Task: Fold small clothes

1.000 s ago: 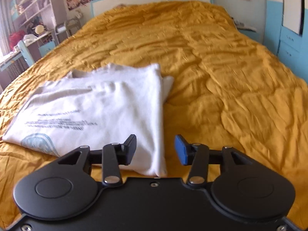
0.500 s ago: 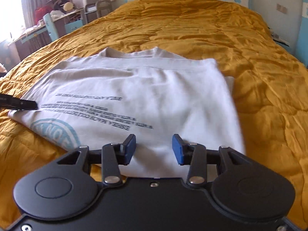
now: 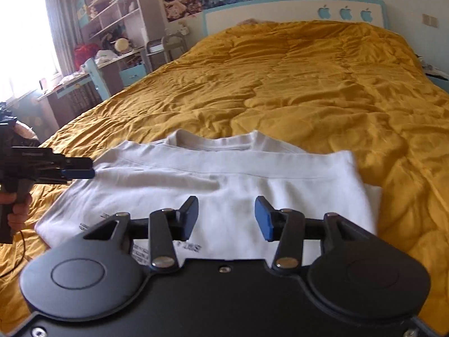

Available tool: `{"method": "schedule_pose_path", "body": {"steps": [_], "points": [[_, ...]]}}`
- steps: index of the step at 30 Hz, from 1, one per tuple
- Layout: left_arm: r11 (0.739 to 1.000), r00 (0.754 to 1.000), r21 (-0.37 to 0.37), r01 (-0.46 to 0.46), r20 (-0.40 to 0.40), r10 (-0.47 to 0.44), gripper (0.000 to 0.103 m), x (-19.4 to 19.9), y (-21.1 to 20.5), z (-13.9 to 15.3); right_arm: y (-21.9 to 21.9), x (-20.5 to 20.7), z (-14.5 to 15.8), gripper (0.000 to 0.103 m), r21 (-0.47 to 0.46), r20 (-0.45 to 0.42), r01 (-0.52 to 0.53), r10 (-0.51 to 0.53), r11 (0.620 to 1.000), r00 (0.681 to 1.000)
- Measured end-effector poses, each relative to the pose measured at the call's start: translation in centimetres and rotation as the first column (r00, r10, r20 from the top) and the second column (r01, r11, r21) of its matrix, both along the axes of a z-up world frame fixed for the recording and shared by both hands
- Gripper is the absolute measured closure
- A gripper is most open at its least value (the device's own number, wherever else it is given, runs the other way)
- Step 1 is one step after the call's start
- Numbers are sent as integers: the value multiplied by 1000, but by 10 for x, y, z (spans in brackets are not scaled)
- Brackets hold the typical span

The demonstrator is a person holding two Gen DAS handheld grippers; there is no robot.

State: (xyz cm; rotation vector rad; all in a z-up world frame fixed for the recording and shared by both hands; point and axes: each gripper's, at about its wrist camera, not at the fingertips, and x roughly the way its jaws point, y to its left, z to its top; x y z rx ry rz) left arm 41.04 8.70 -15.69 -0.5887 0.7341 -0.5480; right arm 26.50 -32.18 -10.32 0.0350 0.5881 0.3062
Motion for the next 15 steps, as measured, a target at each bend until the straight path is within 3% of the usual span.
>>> {"method": "schedule_pose_path", "body": {"steps": [2, 5, 9, 13, 15], "points": [[999, 998, -4, 40, -43, -40, 60, 22, -25, -10, 21, 35, -11, 57, 62, -59, -73, 76, 995, 995], [998, 993, 19, 65, -103, -63, 60, 44, -48, -28, 38, 72, -30, 57, 97, -122, -85, 97, 992, 988], [1000, 995, -7, 9, -98, -10, 60, 62, -38, -40, 42, 96, -40, 57, 43, -127, -32, 37, 999, 991], [998, 996, 46, -49, -73, 53, 58, 73, -10, -35, 5, 108, -42, 59, 10, -129, 72, -71, 997, 989], [997, 995, 39, -61, -75, 64, 58, 79, 4, -36, -19, 110, -41, 64, 29, -126, 118, -114, 993, 985]]}}
